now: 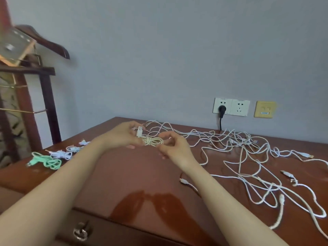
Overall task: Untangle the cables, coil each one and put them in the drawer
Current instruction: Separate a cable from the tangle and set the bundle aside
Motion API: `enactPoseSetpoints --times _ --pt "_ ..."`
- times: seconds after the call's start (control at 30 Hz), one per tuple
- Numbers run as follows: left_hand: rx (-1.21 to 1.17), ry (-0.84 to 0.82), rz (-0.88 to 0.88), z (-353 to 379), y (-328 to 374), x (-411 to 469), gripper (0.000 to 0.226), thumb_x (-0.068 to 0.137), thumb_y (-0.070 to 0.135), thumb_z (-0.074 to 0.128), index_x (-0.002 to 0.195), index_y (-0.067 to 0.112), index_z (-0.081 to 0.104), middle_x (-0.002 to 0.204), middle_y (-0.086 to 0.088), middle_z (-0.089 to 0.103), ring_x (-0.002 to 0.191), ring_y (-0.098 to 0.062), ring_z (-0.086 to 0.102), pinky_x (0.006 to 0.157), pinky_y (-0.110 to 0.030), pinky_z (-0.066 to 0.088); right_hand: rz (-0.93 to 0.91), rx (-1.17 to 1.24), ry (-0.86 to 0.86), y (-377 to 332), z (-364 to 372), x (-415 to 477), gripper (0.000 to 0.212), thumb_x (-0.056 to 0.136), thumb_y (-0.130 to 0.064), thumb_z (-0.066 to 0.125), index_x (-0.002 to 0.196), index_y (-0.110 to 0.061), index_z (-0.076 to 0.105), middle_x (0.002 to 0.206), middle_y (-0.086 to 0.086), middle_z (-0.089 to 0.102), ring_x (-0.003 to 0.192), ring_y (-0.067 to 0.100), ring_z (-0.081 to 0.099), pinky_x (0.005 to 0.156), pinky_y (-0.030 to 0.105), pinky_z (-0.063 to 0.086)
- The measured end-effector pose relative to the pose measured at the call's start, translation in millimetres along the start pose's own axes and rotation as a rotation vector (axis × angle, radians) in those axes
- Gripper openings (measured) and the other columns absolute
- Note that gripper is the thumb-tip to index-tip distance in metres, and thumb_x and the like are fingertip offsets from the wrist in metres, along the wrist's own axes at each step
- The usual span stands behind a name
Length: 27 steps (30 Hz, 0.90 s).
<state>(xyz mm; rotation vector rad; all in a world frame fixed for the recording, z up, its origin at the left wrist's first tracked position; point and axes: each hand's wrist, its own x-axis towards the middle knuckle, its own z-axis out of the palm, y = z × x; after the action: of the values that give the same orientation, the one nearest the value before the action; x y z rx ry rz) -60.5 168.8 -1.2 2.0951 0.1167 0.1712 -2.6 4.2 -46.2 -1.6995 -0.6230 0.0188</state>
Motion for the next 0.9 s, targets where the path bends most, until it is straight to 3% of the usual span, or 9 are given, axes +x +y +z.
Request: enactPoseSetpoints --times 0.07,0.13,0.2,0.3,0.4,0.53,0.7,0.8,0.9 --pt "0.111 -0.012 0.016 -19 -7 -12 0.040 0.072 0.004 0.075 0.103 0.022 0.056 0.062 0.015 0.065 0.055 0.005 0.057 0.058 -0.013 0.047 0.009 0.000 -0.040 -5 19 -1 0.026 0.079 0.000 0.065 0.088 -0.023 0.059 0.064 -0.001 0.056 0.050 0.011 0.052 0.058 0.025 0.047" --pt "0.203 -0.008 0.014 -36 -15 -23 0.033 0.077 0.004 0.073 0.104 0.016 0.058 0.072 0.008 0.066 0.057 -0.001 0.055 0.055 -0.013 0.041 0.008 -0.032 -0.068 -8 37 -3 0.023 0.079 -0.002 0.067 0.094 -0.019 0.063 0.063 -0.006 0.056 0.047 0.003 0.053 0.057 0.017 0.045" --pt "0.310 0.010 -0.005 -50 -25 -33 0.035 0.067 0.018 0.077 0.098 0.018 0.061 0.087 -0.002 0.065 0.069 -0.012 0.056 0.061 -0.023 0.042 -0.006 -0.083 -0.101 -9 55 -7 0.021 0.077 -0.005 0.069 0.094 -0.016 0.065 0.063 -0.010 0.057 0.044 -0.004 0.052 0.054 0.010 0.042" --pt "0.411 0.030 -0.079 -65 -42 -42 0.029 0.065 0.013 0.076 0.090 0.020 0.063 0.086 -0.003 0.063 0.066 -0.015 0.058 0.060 -0.027 0.050 -0.024 -0.159 -0.148 -7 80 -13 0.020 0.076 -0.009 0.070 0.094 -0.016 0.067 0.065 -0.012 0.056 0.052 -0.004 0.051 0.051 0.004 0.037" --pt "0.455 0.046 -0.150 -75 -62 -46 0.042 0.063 0.008 0.078 0.100 0.020 0.061 0.074 0.001 0.062 0.060 -0.012 0.056 0.058 -0.022 0.044 -0.020 -0.189 -0.188 -1 103 -17 0.019 0.075 -0.011 0.070 0.090 -0.022 0.065 0.067 -0.013 0.055 0.062 0.002 0.053 0.056 0.007 0.039" --pt "0.558 0.019 -0.194 -80 -86 -47 0.050 0.067 0.008 0.078 0.111 0.020 0.058 0.078 0.001 0.056 0.067 -0.014 0.053 0.066 -0.023 0.044 -0.006 -0.270 -0.241 10 126 -19 0.019 0.074 -0.018 0.070 0.077 -0.031 0.057 0.069 -0.013 0.059 0.074 0.010 0.061 0.076 0.028 0.052" --pt "0.548 -0.003 -0.250 -81 -100 -49 0.043 0.073 -0.002 0.072 0.112 0.013 0.061 0.076 -0.002 0.049 0.058 -0.009 0.053 0.061 -0.024 0.057 -0.031 -0.364 -0.263 18 142 -22 0.016 0.078 -0.024 0.067 0.084 -0.034 0.056 0.077 -0.014 0.061 0.085 0.013 0.064 0.081 0.029 0.050" --pt "0.532 0.023 -0.259 -85 -103 -50 0.042 0.072 -0.004 0.071 0.109 0.014 0.061 0.071 -0.002 0.051 0.057 -0.009 0.055 0.051 -0.016 0.052 -0.077 -0.436 -0.231 18 151 -23 0.014 0.081 -0.025 0.061 0.093 -0.030 0.056 0.096 -0.006 0.065 0.091 0.021 0.063 0.081 0.029 0.048" --pt "0.592 0.006 -0.262 -82 -102 -47 0.044 0.073 -0.002 0.069 0.112 0.017 0.060 0.075 0.003 0.048 0.058 -0.006 0.055 0.059 -0.021 0.055 -0.140 -0.504 -0.222 19 155 -22 0.020 0.080 -0.023 0.060 0.099 -0.022 0.056 0.102 -0.001 0.062 0.096 0.022 0.057 0.075 0.029 0.042"
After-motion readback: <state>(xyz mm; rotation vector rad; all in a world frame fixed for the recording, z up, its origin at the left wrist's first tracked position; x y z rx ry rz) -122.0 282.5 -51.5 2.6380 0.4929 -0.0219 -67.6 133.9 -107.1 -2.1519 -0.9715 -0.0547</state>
